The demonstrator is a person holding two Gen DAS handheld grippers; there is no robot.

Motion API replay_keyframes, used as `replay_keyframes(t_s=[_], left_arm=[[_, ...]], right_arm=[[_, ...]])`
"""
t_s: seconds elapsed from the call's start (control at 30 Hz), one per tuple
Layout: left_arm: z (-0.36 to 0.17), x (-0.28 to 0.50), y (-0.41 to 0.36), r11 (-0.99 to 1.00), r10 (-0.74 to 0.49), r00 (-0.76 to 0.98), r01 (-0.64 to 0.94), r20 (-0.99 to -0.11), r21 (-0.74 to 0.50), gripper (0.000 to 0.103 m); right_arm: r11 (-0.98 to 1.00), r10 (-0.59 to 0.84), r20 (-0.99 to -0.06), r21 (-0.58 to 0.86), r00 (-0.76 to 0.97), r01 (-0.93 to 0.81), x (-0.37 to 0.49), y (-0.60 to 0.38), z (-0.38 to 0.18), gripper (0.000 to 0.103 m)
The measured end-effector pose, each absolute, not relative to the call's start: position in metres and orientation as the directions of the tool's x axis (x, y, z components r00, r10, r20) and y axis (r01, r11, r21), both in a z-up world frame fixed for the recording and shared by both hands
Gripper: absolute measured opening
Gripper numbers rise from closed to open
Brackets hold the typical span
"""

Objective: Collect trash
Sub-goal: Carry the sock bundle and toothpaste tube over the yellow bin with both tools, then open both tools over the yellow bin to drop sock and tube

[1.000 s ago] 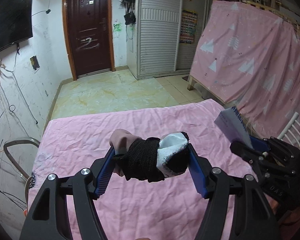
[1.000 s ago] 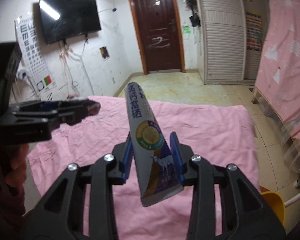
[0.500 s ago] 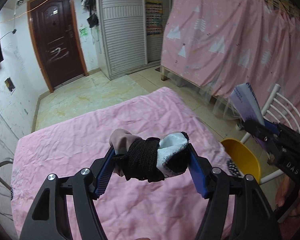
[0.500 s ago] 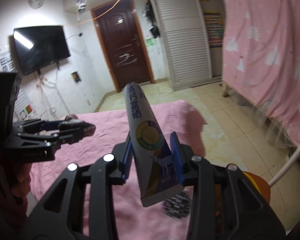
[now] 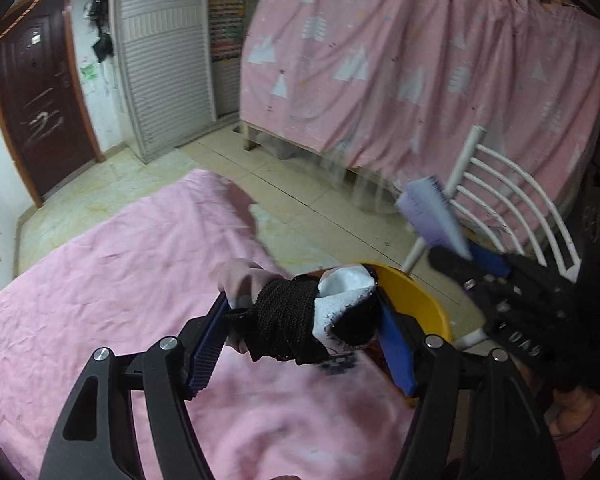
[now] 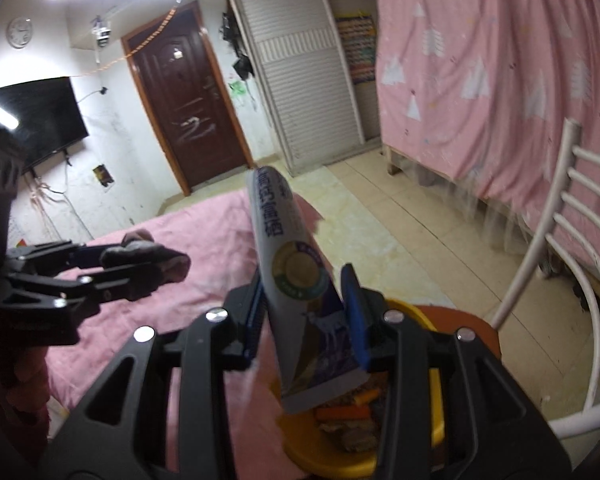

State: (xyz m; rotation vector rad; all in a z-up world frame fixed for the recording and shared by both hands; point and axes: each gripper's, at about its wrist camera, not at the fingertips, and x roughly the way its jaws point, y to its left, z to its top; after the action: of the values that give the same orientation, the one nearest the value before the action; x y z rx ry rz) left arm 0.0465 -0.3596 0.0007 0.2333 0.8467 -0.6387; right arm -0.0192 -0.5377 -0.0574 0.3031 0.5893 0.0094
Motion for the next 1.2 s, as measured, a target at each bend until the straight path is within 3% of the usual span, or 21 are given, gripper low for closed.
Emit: replay_keyframes(t_s=[0.3,0.47,0.6,0.73,0.97,1.2], left_arm=[[-0.014,0.038,-0.406,0.747,-0.449,0.429,0.661,-0.784,-0.067,0.061],[-0.016,0.04,-0.419,0.724,-0.482,0.39,0.682,-0.785,-0.106,0.076],[-0.016,0.038,-0.419,0.721,-0.486,0.391,0.685,-0.781,-0.106,0.079],[-0.012,0.041,-0.405,0.734,-0.488,0.403,0.669,-0.774,-0.115,0.079],[0.002,0.041,-0.365,0.772,-0.485,0.473,0.626,-0.736,-0.107,0.081],[0.016,0.042,-0.305,0.851,-0.429,0.587,0.518,-0.687,-0.09,0.084]], right_arm=[[0.939,0.059,-0.576,0.31,0.815,0.151,-0.03,-0.565,-0.077,0.049],[0.924,0.041,-0.574,0.333,0.818,0.187,-0.035,-0.577,-0.08,0.049],[0.918,0.038,-0.568,0.345,0.822,0.196,-0.034,-0.58,-0.079,0.049],[0.92,0.046,-0.562,0.345,0.826,0.183,-0.032,-0.573,-0.076,0.051],[0.934,0.069,-0.541,0.33,0.838,0.137,-0.021,-0.55,-0.063,0.07],[0.948,0.138,-0.507,0.317,0.851,0.035,-0.004,-0.507,-0.049,0.075]])
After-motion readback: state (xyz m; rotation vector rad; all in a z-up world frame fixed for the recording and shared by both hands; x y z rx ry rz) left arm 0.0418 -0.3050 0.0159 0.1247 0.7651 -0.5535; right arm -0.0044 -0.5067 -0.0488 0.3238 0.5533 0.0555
